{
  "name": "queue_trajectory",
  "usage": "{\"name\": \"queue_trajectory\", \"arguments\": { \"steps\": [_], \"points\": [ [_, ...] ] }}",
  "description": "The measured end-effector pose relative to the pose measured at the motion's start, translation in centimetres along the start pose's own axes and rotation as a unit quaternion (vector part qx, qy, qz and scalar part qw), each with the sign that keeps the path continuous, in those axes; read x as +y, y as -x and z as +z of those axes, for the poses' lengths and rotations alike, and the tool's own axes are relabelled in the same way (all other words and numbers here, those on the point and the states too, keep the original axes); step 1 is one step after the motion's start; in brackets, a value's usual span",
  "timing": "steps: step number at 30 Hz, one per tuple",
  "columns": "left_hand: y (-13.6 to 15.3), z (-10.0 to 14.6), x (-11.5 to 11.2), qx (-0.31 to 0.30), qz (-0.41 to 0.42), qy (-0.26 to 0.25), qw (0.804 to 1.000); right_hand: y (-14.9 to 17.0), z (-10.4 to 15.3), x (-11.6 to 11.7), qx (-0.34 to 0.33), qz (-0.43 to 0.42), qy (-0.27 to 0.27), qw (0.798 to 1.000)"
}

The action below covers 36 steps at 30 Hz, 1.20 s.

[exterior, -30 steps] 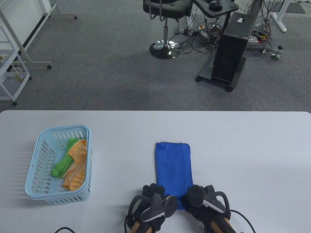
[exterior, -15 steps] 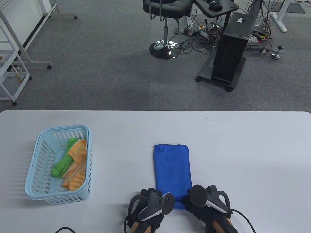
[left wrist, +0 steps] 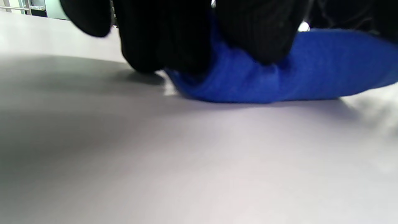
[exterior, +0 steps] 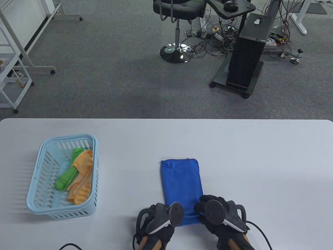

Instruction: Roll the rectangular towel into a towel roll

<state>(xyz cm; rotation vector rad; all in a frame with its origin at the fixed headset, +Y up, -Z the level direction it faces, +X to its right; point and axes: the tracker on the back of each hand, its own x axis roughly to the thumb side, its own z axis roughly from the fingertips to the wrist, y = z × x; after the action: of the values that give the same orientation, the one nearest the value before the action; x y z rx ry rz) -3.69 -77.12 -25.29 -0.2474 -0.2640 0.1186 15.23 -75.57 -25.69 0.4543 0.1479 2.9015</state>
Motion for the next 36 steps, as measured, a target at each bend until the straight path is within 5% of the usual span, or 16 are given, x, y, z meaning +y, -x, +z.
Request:
{"name": "queue_trajectory", "arguments": {
  "steps": [5, 9, 14, 21, 32, 36],
  "points": [
    [-0.9, 0.3, 0.4, 0.002, -0.056, -0.015, 0.998, -0.3, -0.3, 1.5, 0.004, 0.054, -0.071, 0.996],
    [-1.1, 0.5, 0.2, -0.024, -0.078, 0.028, 0.996, -0.1, -0.4, 2.0, 0.011, 0.027, -0.089, 0.996],
    [-1.3, 0.3, -0.3, -0.014, -0.108, 0.057, 0.992, -0.4, -0.7, 2.9, 0.060, 0.095, -0.160, 0.981],
    [-1.0, 0.3, -0.5, -0.015, -0.075, 0.025, 0.997, -0.4, -0.8, 3.0, 0.070, 0.065, -0.115, 0.989],
    [-0.1, 0.4, -0.3, -0.004, -0.019, 0.041, 0.999, -0.2, -0.2, 1.6, 0.067, 0.014, -0.121, 0.990],
    [-0.2, 0.2, -0.4, -0.002, -0.025, 0.028, 0.999, -0.4, -0.2, 1.1, 0.072, 0.070, -0.071, 0.992]
  ]
}}
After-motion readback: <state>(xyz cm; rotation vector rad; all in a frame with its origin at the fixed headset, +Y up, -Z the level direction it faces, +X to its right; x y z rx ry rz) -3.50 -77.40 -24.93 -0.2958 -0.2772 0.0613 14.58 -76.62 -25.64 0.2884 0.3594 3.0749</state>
